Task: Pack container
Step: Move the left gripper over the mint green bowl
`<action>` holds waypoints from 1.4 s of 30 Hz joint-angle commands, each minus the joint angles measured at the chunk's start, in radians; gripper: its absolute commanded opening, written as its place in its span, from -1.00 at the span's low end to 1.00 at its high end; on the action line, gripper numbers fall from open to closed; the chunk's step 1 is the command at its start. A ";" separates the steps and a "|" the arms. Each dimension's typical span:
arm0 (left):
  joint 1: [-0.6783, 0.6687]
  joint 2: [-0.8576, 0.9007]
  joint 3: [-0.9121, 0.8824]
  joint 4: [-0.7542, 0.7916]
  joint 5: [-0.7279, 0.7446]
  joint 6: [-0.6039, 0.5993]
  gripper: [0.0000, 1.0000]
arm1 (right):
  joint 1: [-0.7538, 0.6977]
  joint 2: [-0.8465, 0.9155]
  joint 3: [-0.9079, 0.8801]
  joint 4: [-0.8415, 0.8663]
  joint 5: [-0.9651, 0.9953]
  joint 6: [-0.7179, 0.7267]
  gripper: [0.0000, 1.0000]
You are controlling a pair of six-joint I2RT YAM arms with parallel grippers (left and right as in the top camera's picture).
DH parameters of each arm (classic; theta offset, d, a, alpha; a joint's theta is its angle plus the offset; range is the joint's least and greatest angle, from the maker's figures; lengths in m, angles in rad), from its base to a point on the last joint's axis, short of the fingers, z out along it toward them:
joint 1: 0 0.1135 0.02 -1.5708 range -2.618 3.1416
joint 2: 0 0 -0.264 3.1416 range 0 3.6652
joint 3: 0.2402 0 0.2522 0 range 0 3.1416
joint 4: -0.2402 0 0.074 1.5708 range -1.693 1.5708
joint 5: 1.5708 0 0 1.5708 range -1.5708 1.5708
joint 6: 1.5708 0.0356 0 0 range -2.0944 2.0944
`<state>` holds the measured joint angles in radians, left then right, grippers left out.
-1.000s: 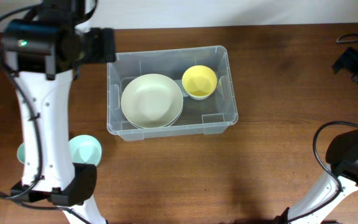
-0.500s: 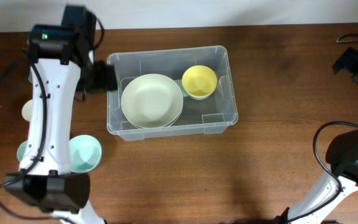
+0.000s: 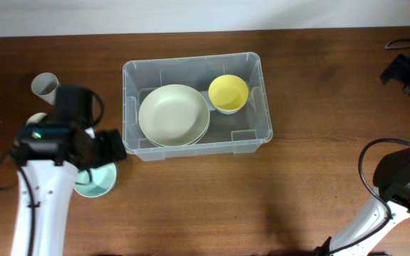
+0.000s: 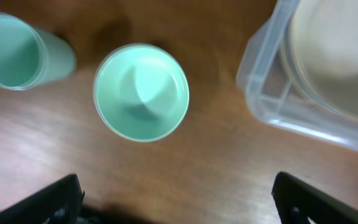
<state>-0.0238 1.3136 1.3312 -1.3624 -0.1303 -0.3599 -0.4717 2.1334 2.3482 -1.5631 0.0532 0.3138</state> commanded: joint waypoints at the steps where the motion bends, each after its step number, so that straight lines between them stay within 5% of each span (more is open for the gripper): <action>1: 0.001 -0.008 -0.179 0.100 0.038 0.021 0.99 | -0.006 0.003 -0.004 0.001 0.011 0.000 0.98; 7: 0.001 0.048 -0.333 0.264 0.040 0.134 0.99 | -0.006 0.003 -0.004 0.001 0.011 0.000 0.98; 22: 0.000 0.325 -0.336 0.340 0.113 0.198 0.99 | -0.006 0.003 -0.004 0.001 0.011 0.000 0.98; 42: 0.001 0.257 -0.336 0.336 0.103 0.162 0.99 | -0.006 0.003 -0.004 0.001 0.011 0.000 0.98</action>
<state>-0.0219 1.6333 0.9985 -1.0271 -0.0181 -0.1833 -0.4717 2.1334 2.3482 -1.5627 0.0528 0.3138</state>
